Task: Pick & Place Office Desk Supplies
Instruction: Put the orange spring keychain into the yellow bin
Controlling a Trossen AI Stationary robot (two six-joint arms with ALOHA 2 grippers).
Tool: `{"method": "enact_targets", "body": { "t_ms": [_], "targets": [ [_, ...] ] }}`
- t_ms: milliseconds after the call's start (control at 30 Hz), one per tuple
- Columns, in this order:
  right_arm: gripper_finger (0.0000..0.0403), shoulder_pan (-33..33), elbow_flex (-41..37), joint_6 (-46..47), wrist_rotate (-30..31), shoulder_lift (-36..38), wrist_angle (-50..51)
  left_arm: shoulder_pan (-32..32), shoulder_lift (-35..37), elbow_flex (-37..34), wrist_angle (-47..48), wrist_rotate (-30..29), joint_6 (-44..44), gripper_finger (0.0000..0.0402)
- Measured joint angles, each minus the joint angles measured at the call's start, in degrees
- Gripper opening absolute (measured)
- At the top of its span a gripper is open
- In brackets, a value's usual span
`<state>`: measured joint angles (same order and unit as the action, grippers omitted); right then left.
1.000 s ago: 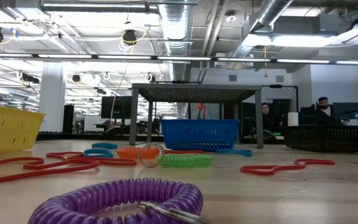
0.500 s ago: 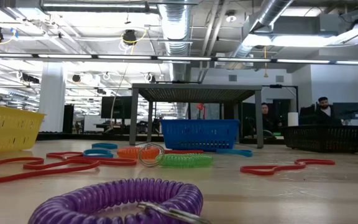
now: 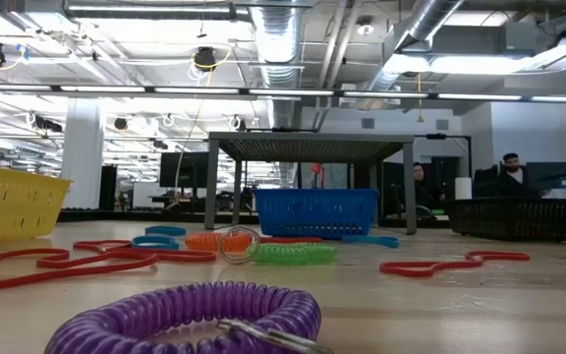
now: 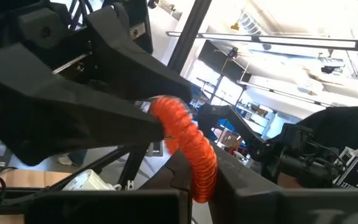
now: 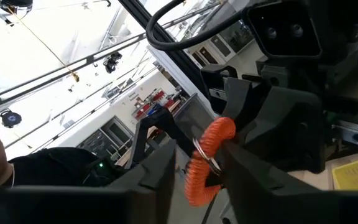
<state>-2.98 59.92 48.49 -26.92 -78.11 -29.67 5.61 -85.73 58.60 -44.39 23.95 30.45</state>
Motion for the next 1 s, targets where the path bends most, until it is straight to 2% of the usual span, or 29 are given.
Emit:
{"method": "enact_targets", "body": {
  "t_ms": [167, 300, 567, 800, 900, 1000],
  "targets": [
    [0.0212, -0.1, 0.0, 0.2, 0.2, 0.0, 0.0, 0.0, 1.5, 0.0, 0.3, 0.0, -0.1, 0.0010],
    [0.0243, -0.2, 0.0, 2.4, 2.8, 0.0, -0.2, 0.0, 4.3, 0.0, 4.0, 0.1, -2.2, 0.0010],
    [0.0234, -0.2, 0.0, 2.5, 3.4, 0.0, -4.3, 0.0, 10.9, 0.0, 16.5, 0.1, -3.6, 0.0009],
    [0.0222, 0.1, 0.0, 5.8, 2.9, 0.0, -10.3, 0.0, 18.0, 0.0, 32.2, 0.1, -4.2, 0.0008],
    [0.0219, 0.6, 0.0, 6.6, 0.8, 0.1, -8.6, 0.0, 21.2, 0.0, 39.6, -0.9, -5.3, 0.0008],
    [0.0213, 1.5, 0.0, 6.4, -2.3, 0.2, -1.4, 0.1, 24.0, 0.0, 47.9, -3.0, -5.4, 0.0008]
  ]
}}
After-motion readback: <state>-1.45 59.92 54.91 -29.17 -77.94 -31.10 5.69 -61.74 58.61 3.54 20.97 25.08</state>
